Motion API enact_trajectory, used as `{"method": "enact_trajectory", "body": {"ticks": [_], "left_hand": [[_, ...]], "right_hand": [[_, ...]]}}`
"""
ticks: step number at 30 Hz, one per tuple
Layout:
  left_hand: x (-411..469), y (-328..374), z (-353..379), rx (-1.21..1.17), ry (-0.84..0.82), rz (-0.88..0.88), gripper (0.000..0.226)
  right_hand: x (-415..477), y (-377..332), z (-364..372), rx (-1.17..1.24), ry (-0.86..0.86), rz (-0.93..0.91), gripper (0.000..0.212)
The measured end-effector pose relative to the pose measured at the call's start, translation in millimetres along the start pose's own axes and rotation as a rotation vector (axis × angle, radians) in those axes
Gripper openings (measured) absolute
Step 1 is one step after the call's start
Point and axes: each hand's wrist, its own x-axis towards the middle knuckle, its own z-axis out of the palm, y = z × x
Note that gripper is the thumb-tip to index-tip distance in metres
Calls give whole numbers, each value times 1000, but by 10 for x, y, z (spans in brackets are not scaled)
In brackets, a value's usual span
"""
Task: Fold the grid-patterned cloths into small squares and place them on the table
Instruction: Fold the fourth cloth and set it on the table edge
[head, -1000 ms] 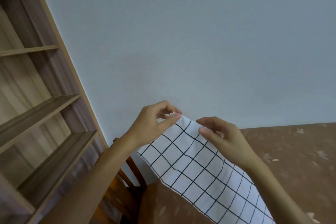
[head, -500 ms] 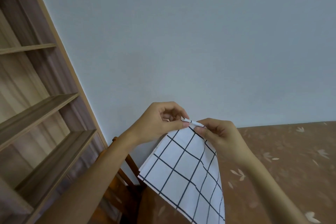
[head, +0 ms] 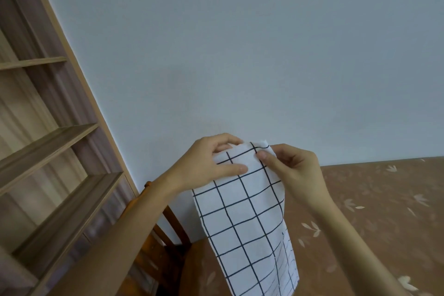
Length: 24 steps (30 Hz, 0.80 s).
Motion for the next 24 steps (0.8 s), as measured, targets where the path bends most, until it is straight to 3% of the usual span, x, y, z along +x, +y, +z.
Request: {"method": "enact_trajectory", "body": {"ticks": [2, 5, 11, 15, 21, 24], "left_hand": [[-21, -93, -51, 46, 12, -5, 25], [-69, -180, -128, 19, 84, -15, 24], [-76, -134, -299, -85, 177, 28, 17], [-96, -144, -439, -61, 236, 60, 15], [-195, -276, -586, -44, 320, 8, 17], [-210, -299, -612, 149, 265, -80, 51]], "right_hand": [[20, 12, -27, 27, 45, -4, 7], [32, 25, -73, 36, 44, 17, 5], [10, 388, -192, -141, -338, 259, 39], [-43, 536, -103, -160, -301, 283, 52], [-37, 468, -20, -127, -247, 197, 29], [-53, 434, 48, -165, -266, 132, 23]]}}
